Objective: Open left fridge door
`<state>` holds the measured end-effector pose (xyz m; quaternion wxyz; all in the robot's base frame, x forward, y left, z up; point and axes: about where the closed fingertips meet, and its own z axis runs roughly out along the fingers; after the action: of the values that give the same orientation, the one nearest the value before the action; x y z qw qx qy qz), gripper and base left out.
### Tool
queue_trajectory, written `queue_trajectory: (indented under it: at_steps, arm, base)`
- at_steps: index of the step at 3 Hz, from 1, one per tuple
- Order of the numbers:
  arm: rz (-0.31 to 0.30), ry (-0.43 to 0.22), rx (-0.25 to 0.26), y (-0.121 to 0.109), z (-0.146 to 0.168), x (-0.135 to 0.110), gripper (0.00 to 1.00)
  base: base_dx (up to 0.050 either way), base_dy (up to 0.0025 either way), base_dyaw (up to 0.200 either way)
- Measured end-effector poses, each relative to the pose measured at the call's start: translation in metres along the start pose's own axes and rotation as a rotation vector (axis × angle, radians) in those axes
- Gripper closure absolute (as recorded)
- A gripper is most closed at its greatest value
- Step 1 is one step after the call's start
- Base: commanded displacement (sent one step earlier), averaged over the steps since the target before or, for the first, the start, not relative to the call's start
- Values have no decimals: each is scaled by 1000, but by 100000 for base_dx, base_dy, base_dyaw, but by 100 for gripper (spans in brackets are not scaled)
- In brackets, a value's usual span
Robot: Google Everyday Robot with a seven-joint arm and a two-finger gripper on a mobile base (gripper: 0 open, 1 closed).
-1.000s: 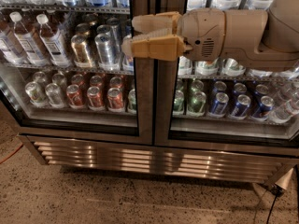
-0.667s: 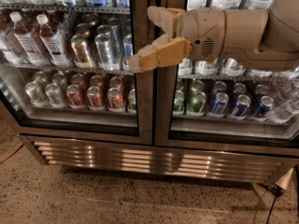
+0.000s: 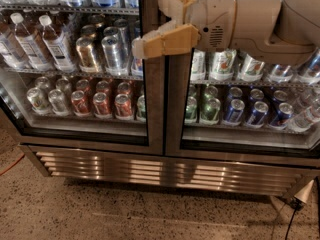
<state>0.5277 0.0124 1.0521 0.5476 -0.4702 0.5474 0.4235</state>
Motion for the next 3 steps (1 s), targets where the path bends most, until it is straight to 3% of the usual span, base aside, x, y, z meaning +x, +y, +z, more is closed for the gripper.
queue_trajectory:
  at_steps: [1,2,3]
  arm:
    - [13,-14,50,-31,7,-13,0]
    - [14,-14,51,-31,7,-13,0]
    - [60,9,73,-39,4,12,0]
  base:
    - [0,0,0]
    - [0,0,0]
    - [0,0,0]
